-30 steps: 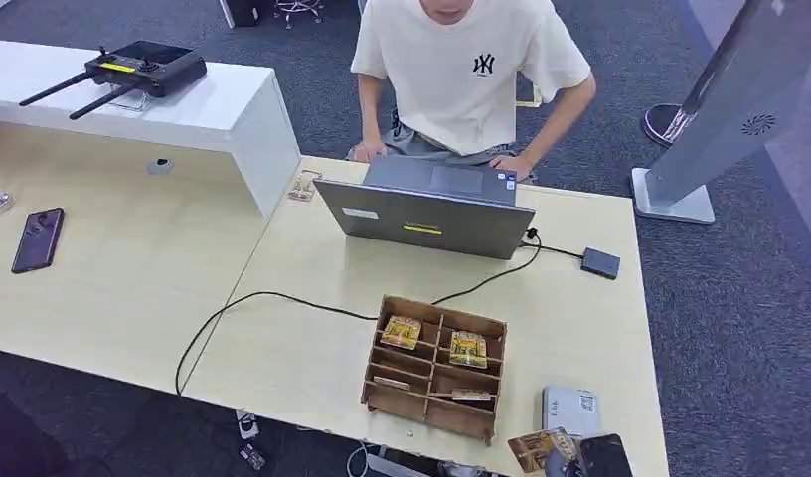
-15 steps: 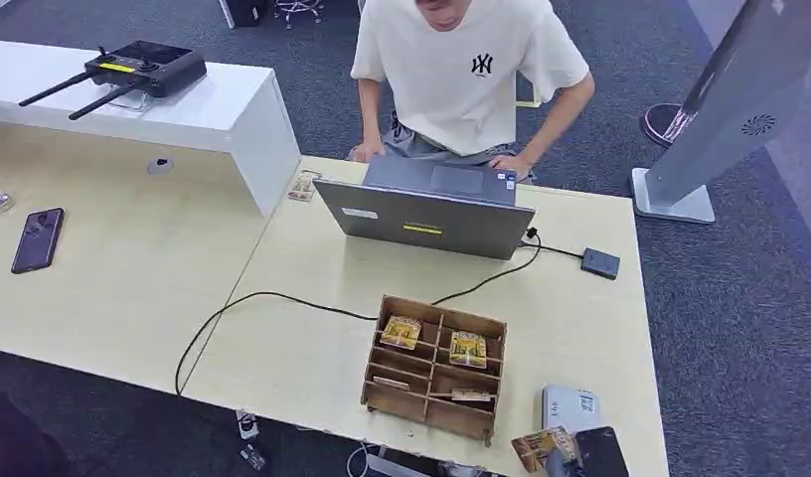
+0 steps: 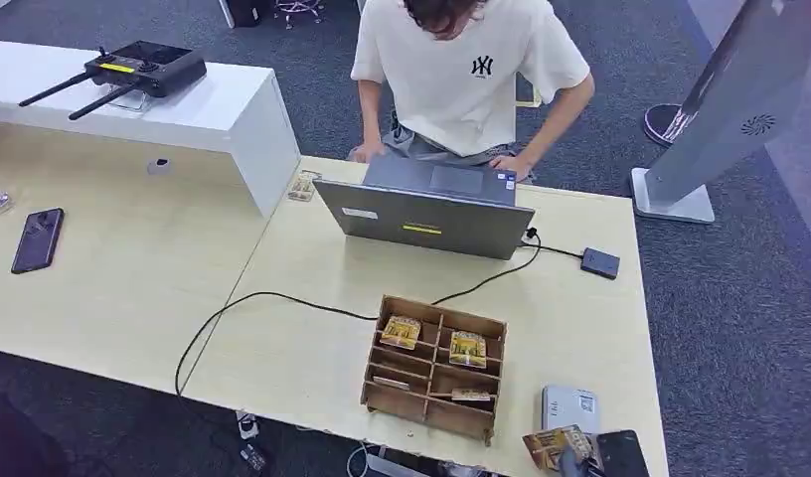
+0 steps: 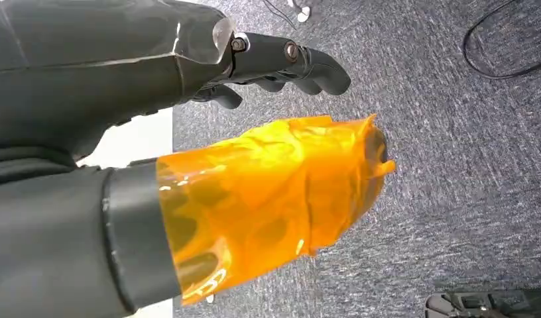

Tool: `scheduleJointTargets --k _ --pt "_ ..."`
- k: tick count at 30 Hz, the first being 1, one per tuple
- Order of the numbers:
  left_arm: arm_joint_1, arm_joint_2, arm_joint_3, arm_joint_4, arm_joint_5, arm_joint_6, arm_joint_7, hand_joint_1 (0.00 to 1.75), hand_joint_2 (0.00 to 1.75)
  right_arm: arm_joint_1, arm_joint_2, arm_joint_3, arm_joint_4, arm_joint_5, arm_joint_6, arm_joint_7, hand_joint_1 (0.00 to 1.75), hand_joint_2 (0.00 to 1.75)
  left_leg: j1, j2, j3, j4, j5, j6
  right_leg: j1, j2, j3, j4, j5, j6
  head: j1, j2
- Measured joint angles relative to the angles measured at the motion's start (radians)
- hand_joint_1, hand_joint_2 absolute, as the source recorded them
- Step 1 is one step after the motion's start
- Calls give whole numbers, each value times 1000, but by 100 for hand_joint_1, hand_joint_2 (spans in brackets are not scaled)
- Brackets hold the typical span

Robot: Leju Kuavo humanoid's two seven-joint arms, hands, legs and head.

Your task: Pass the card to the sensor for recognition and then transmit it.

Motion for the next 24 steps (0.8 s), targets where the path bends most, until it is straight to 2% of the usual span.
scheduleJointTargets --k 14,24 --pt "0 0 19 0 2 0 0 0 0 25 0 -36 -100 -17 50 -35 175 175 0 0 0 0 0 0 0 0 0 0 0 0 0 0" --pt "-8 0 19 2 -19 0 4 0 0 -75 13 -84 -47 11 98 -5 175 175 0 1 1 0 1 0 0 0 1 0 1 0 0 0"
